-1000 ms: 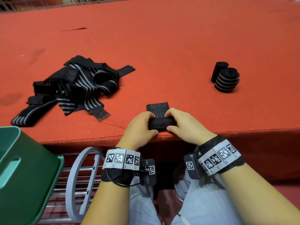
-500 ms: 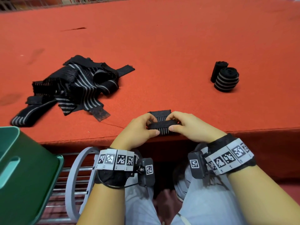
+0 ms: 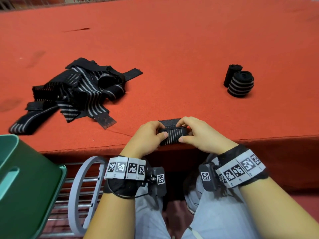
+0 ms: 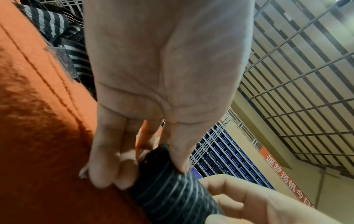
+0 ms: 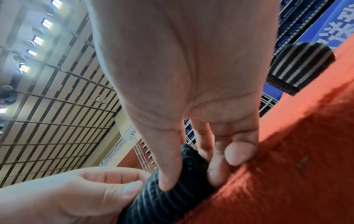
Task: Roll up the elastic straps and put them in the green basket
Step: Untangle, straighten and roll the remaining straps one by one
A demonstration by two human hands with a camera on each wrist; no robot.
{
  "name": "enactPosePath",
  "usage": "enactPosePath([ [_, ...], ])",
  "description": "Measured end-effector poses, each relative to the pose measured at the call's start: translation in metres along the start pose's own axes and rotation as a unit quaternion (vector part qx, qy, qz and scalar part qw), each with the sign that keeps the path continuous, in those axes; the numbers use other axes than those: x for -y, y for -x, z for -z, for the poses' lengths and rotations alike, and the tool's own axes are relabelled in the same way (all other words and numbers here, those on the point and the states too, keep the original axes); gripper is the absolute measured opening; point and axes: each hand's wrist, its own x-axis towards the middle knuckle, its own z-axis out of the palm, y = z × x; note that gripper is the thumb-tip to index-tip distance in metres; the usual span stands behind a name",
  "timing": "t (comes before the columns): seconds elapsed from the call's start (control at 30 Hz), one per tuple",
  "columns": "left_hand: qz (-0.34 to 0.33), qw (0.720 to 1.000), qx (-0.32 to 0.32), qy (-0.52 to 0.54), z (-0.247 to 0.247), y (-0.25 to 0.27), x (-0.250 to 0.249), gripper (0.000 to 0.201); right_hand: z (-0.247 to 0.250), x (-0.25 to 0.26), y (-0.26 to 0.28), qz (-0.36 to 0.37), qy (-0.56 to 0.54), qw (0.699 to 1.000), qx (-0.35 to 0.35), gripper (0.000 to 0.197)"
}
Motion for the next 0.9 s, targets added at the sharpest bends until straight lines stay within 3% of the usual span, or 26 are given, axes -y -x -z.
enactPosePath([
  [0.2,-0.026,0.998,-0.048,-0.032,-0.005,0.0,0.0,0.009,-0.006,-0.002,-0.006,-0.009,0.015,0.999,-0.035,0.037],
  [0.57,-0.05,0.997,-0.031,-0.05,-0.01,-0.004,-0.003,0.016,-0.006,0.01,-0.003,0.006,0.135,0.991,0.0,0.049],
  [0.73,-0.053,0.997,-0.044,-0.03,-0.008,-0.004,-0.002,0.013,-0.003,0.007,-0.005,-0.009,0.087,0.996,-0.012,0.035],
  [0.9,-0.054,0.991,-0.045,-0.114,-0.006,-0.006,0.0,0.046,-0.006,0.001,-0.017,-0.029,0.071,0.997,-0.015,0.029],
])
